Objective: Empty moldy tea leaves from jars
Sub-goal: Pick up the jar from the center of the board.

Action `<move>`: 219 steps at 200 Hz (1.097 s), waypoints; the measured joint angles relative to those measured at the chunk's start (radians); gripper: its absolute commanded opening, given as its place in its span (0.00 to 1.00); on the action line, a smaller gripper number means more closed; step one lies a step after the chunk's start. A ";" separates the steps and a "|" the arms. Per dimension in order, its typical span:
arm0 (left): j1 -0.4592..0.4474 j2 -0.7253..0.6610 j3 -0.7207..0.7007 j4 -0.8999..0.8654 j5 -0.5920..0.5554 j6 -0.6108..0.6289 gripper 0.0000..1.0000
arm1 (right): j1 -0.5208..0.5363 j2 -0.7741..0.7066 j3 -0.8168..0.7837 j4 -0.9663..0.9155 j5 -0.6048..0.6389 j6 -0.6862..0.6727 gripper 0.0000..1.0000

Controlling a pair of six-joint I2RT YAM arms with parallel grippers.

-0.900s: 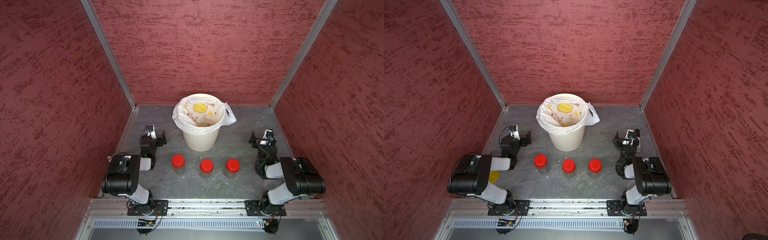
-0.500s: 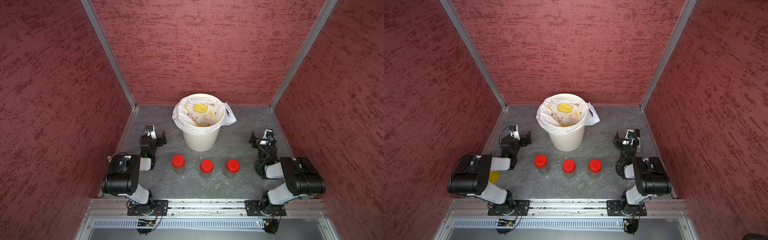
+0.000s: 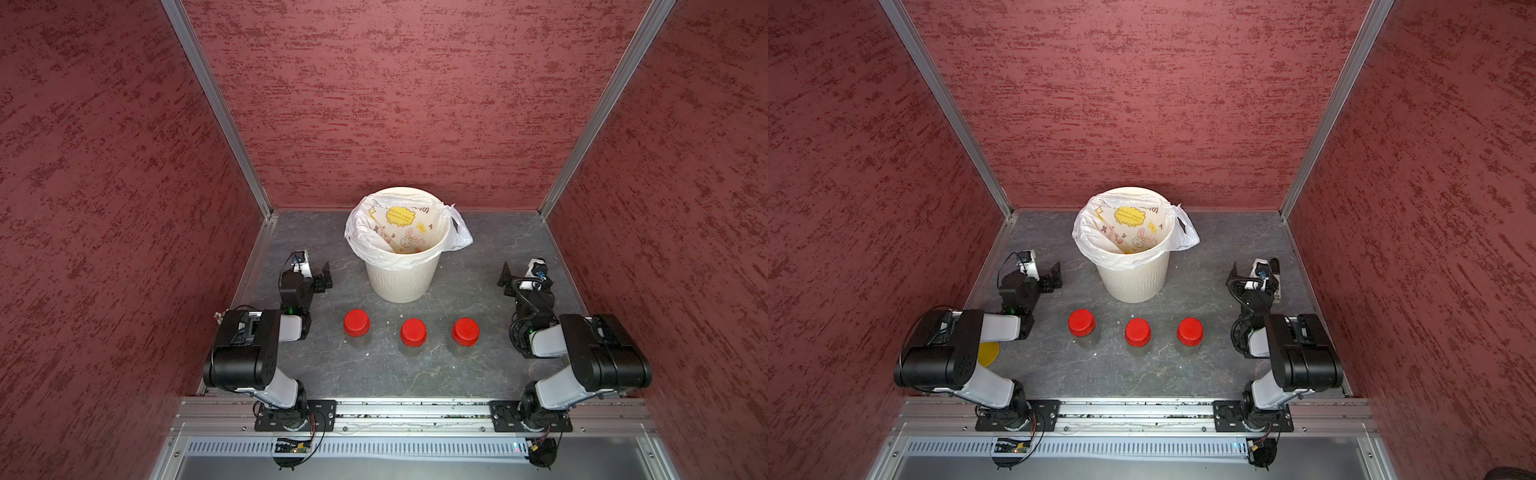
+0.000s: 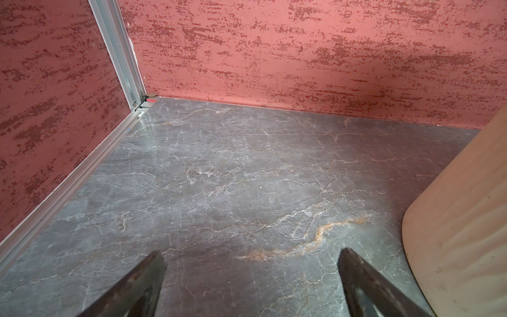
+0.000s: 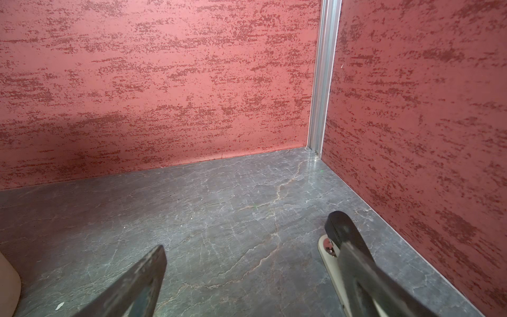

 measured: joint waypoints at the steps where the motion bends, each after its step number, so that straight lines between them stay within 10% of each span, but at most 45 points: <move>1: 0.000 0.000 0.000 0.000 0.000 0.000 1.00 | 0.000 0.000 0.000 0.000 0.001 0.000 0.99; 53: 0.036 -0.265 -0.036 -0.144 -0.027 -0.065 1.00 | 0.000 -0.234 0.180 -0.378 0.137 0.095 0.99; 94: 0.093 -0.500 0.021 -0.337 -0.026 -0.245 1.00 | -0.010 -0.371 0.358 -0.584 0.014 0.243 0.99; 219: 0.075 -0.736 0.142 -0.605 0.447 -0.374 1.00 | 0.286 -0.568 0.577 -1.464 -0.354 0.263 0.99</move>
